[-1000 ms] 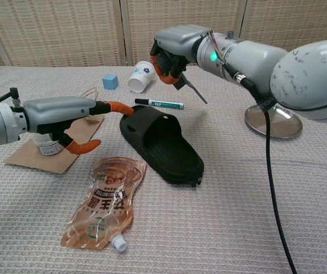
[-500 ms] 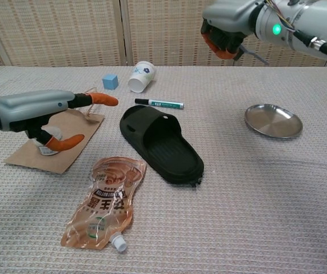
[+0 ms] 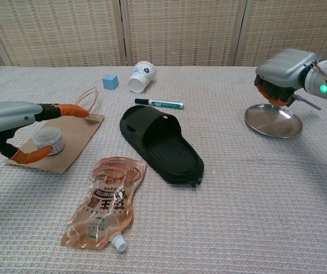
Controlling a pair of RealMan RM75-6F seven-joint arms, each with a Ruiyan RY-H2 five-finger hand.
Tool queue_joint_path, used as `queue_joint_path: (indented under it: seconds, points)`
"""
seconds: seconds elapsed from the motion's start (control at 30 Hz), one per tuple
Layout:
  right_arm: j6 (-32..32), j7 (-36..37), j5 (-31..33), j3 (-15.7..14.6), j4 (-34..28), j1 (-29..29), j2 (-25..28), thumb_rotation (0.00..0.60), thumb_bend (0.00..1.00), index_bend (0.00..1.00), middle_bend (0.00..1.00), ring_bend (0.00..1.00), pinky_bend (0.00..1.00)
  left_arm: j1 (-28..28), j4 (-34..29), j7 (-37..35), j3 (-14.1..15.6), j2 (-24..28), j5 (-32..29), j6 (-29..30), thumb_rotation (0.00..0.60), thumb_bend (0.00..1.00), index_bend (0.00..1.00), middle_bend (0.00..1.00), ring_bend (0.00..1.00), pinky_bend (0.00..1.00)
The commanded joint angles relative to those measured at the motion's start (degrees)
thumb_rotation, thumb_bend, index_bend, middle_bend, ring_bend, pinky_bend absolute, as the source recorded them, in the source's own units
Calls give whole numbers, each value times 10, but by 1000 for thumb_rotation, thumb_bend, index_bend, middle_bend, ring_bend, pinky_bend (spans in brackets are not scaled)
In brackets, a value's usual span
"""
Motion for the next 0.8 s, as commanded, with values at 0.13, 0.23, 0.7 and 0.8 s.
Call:
queue_joint_path:
  seconds: [0.13, 0.23, 0.7, 0.8]
  points:
    - [-41, 46, -40, -10, 99, -14, -66, 600, 349, 782, 601, 558, 841, 2, 11, -3, -1, -3, -3, -11, 600, 558, 0, 0, 0, 64]
    - [-56, 49, -41, -7, 117, -17, -73, 600, 348, 675, 560, 524, 841, 3, 17, -7, 0, -6, -2, -17, 600, 558, 0, 0, 0, 64]
    - [-90, 23, -8, 7, 55, -23, -29, 600, 338, 107, 249, 294, 801, 4, 33, -17, -5, -14, -3, -31, 600, 556, 0, 0, 0, 63]
    - [-75, 10, 0, 9, 20, -26, -6, 600, 326, 43, 219, 269, 793, 4, 35, -18, -7, -13, -6, -35, 600, 556, 0, 0, 0, 64]
